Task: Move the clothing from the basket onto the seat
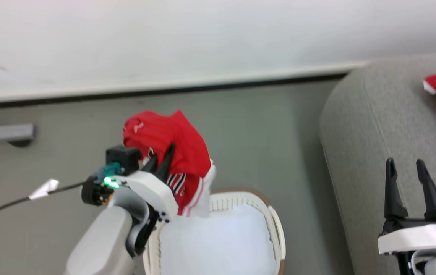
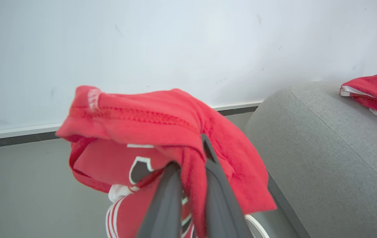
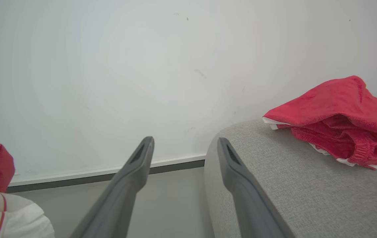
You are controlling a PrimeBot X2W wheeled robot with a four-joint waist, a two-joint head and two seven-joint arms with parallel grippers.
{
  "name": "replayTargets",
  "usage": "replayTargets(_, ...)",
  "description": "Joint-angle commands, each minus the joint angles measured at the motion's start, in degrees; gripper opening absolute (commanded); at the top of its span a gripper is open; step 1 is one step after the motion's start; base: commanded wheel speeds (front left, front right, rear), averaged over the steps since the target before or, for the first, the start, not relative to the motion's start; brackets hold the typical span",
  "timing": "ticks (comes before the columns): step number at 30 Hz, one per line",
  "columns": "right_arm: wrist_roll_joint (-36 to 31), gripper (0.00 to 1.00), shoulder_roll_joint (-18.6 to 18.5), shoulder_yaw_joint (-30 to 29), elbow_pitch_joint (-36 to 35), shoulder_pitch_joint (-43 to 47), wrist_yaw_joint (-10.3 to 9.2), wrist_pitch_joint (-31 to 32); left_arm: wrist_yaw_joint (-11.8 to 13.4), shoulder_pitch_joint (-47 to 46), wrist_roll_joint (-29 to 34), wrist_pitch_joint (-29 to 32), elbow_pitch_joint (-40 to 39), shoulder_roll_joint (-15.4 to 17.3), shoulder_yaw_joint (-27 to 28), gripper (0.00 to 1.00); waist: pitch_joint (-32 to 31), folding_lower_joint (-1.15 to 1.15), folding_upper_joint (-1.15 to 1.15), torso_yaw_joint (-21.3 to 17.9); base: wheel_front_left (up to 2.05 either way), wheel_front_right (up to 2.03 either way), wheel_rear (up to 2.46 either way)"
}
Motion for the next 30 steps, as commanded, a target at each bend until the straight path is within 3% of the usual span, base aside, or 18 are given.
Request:
replayTargets(1,-0.6,1.0,-0.2,0.3,0.5,1.6,-0.13,-0.1,1.0,1.2,-0.9,1.4,-3.7,1.2,0.5,0.0,-5.5,0.02,0.0,2.9,0.0,0.0,0.0)
replayTargets(6,-0.7,1.0,-0.2,1.0,1.2,3.3,-0.13,-0.1,3.5,0.9,-0.4,5.5,-13.6,3.8,1.8,0.0,-8.5,0.02,0.0,3.4,0.0,0.0,0.0)
replayTargets(13,-2.8,1.0,-0.2,2.3,2.3,5.4,-0.13,-0.1,5.0,-0.6,0.2,10.1,-22.6,6.9,2.7,0.0,-11.2,0.02,0.0,3.6,0.0,0.0,0.0)
replayTargets(30,-5.7,1.0,-0.2,6.3,3.7,8.3,-0.13,-0.1,6.9,-0.7,-2.3,15.6,-31.7,9.2,4.4,0.0,-14.3,0.02,0.0,2.5,0.0,0.0,0.0)
